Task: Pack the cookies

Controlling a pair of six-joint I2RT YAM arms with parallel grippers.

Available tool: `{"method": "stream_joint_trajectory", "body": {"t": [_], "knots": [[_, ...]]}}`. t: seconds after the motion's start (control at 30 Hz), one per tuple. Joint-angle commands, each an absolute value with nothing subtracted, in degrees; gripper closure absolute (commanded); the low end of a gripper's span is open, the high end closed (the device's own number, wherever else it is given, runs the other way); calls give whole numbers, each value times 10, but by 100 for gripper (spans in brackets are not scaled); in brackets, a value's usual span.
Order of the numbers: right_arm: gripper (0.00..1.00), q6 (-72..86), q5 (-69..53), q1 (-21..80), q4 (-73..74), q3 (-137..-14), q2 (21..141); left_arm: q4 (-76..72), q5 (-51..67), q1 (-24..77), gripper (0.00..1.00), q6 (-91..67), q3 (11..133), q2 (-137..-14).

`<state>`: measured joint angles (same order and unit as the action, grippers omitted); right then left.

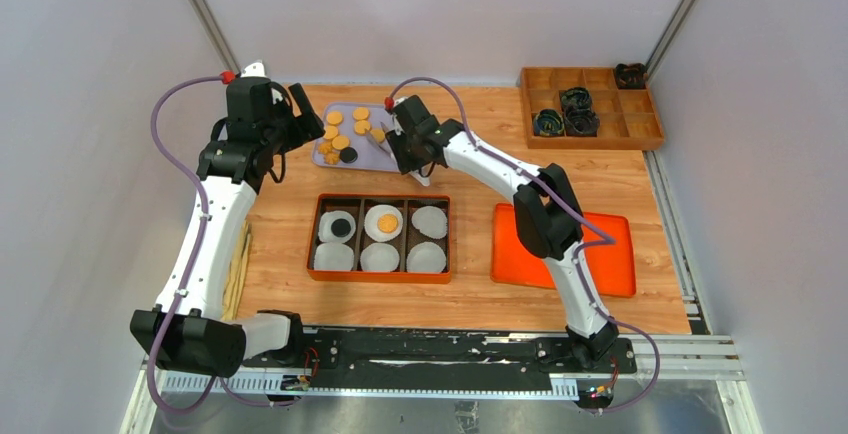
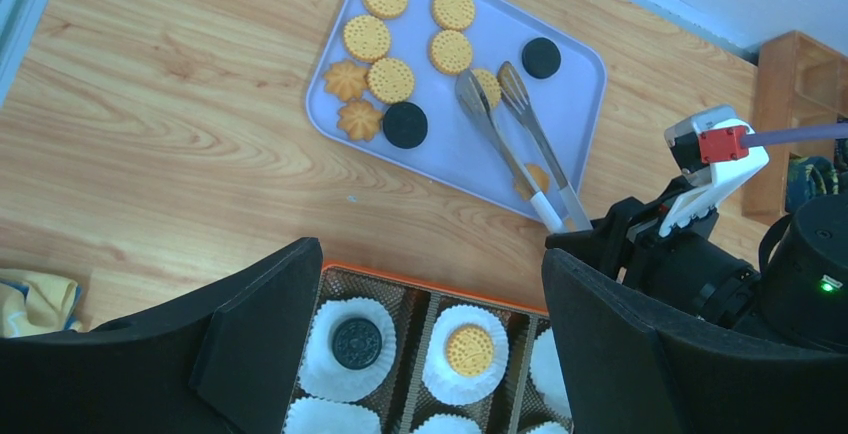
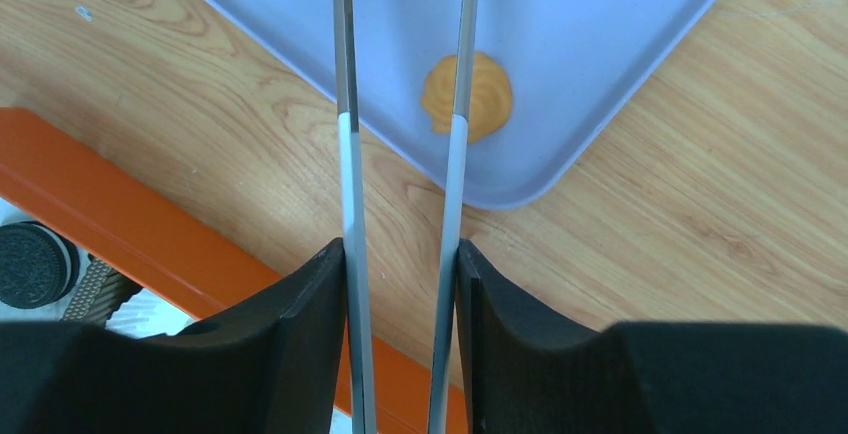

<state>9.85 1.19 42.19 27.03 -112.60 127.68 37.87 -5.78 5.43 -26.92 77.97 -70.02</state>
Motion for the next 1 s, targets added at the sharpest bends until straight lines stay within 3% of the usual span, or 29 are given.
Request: {"method": "stream_joint_trajectory", "body": {"t": [0.0, 0.5, 0.7, 0.97], "knots": [[88, 104, 42, 416, 281, -1105, 1238, 372, -58, 54, 13, -263, 772, -700], [95, 94, 89, 428, 261, -868, 928, 354, -18, 54, 14, -269, 760, -688], [94, 96, 101, 466, 313, -784, 799, 352, -11, 54, 14, -270, 756, -684], [93, 166, 124, 551, 379, -688, 719, 349, -4, 54, 13, -275, 754, -684]]}}
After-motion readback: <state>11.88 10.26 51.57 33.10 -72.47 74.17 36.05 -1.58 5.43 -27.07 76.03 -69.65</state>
